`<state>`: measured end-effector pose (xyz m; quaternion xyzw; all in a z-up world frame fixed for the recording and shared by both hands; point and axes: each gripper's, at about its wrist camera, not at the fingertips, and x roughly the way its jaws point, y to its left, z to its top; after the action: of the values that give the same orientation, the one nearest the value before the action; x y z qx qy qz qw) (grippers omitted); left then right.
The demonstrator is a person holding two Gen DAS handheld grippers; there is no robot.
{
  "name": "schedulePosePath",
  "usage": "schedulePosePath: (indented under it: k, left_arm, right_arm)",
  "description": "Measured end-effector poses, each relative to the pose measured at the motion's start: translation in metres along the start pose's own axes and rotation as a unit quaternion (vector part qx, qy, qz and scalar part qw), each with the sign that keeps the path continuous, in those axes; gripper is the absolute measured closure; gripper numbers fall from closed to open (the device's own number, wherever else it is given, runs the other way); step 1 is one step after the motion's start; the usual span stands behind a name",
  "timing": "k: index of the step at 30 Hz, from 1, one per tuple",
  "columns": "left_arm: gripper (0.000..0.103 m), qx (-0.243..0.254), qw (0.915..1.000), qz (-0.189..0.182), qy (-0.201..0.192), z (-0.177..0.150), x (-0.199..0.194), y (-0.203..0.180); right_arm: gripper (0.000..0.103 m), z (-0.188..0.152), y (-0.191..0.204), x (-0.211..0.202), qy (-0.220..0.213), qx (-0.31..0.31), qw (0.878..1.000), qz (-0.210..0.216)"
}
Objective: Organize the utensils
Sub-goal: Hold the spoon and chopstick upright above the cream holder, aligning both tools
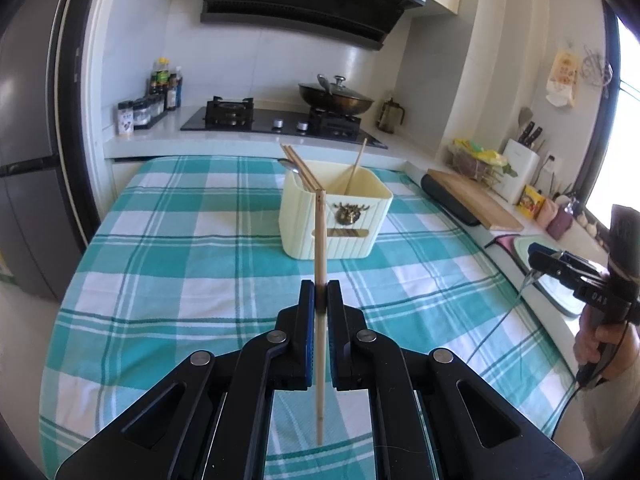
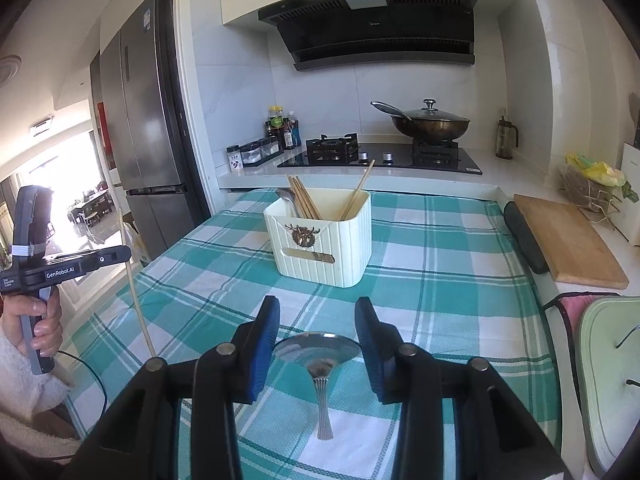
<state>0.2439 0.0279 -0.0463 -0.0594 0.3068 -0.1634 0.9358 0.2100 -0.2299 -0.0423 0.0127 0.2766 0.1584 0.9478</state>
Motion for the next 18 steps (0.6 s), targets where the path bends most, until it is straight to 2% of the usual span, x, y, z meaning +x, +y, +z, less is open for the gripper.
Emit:
schedulePosePath:
  k: [10, 16, 17, 18]
  left_arm:
    - [0.099, 0.005, 0.9999, -0.015, 0.006, 0.011, 0.003, -0.002]
    - [0.099, 0.007, 0.9994, -0.032, -0.013, 0.049, -0.002, -0.002]
    - [0.099, 0.008, 0.9991, -0.036, -0.020, 0.061, -0.003, -0.002]
    - [0.099, 0.008, 0.9988, -0.039, -0.026, 0.072, -0.004, -0.003]
  right_arm:
    - [0.064, 0.019, 0.001, -0.002, -0.009, -0.001, 1.000, 0.007]
    - [0.068, 0.049, 0.000, 0.008, -0.012, -0.012, 1.000, 0.014]
    - [0.077, 0.055, -0.001, 0.011, -0.012, -0.013, 1.000, 0.017]
    - [0.094, 0.063, -0.002, 0.014, -0.014, -0.014, 1.000, 0.021]
